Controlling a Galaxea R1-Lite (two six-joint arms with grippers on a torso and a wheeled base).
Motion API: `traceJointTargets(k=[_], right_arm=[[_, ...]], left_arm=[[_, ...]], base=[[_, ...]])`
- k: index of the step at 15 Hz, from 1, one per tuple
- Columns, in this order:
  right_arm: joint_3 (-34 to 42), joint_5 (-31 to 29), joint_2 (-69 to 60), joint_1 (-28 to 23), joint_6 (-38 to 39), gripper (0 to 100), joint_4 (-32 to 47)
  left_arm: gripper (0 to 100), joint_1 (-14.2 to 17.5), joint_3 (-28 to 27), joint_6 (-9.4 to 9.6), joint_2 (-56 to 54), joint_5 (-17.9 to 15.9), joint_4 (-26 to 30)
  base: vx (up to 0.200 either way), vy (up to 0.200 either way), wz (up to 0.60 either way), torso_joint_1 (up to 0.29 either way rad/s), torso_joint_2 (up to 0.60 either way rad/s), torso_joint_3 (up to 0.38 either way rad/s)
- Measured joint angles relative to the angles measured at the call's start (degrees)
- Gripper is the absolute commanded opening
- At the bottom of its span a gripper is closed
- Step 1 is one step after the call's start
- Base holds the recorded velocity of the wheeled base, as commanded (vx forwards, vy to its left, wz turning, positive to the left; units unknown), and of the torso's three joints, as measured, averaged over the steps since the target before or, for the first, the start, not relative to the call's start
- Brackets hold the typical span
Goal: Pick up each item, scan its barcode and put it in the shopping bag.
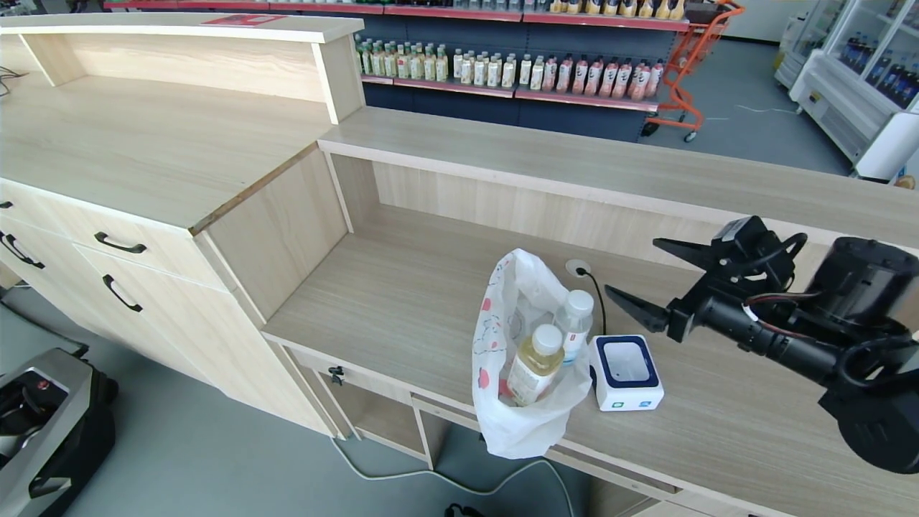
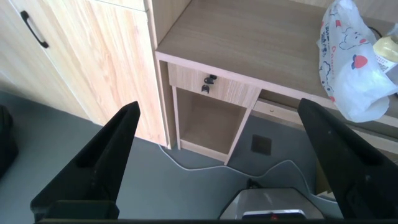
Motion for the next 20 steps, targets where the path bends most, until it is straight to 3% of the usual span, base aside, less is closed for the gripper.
traceJointTargets(k=[3, 8, 12, 14, 17, 20], right_arm=[[3.39, -0.02, -8.52, -7.89, -7.72, 100, 6.23], [4.19, -4.73, -18.12, -18.08, -9.61, 100, 17.3], [4.24, -13.26, -22.11, -20.88, -3.67, 100, 19.98], [5.38, -17.35, -23.24, -21.08, -0.39, 100, 21.28], [12.13, -17.9, -26.55, -21.16, 9.31, 100, 21.54], [22.3, -18.16, -33.09, -21.6, 11.69, 100, 20.85]], left_arm=[[100, 0.0, 0.0, 0.0, 0.0, 0.0, 0.0], [100, -0.05, 0.0, 0.0, 0.0, 0.02, 0.0], [100, 0.0, 0.0, 0.02, 0.0, 0.0, 0.0], [100, 0.02, 0.0, 0.0, 0.0, 0.0, 0.0], [100, 0.02, 0.0, 0.0, 0.0, 0.0, 0.0], [100, 0.02, 0.0, 0.0, 0.0, 0.0, -0.01]], base=[[0.0, 0.0, 0.0, 0.0, 0.0, 0.0], [0.0, 0.0, -0.6, 0.003, 0.0, 0.001], [0.0, 0.0, -0.6, 0.002, 0.0, 0.004], [0.0, 0.0, 0.0, 0.0, 0.0, 0.0], [0.0, 0.0, 0.0, 0.0, 0.0, 0.0], [0.0, 0.0, 0.0, 0.0, 0.0, 0.0]])
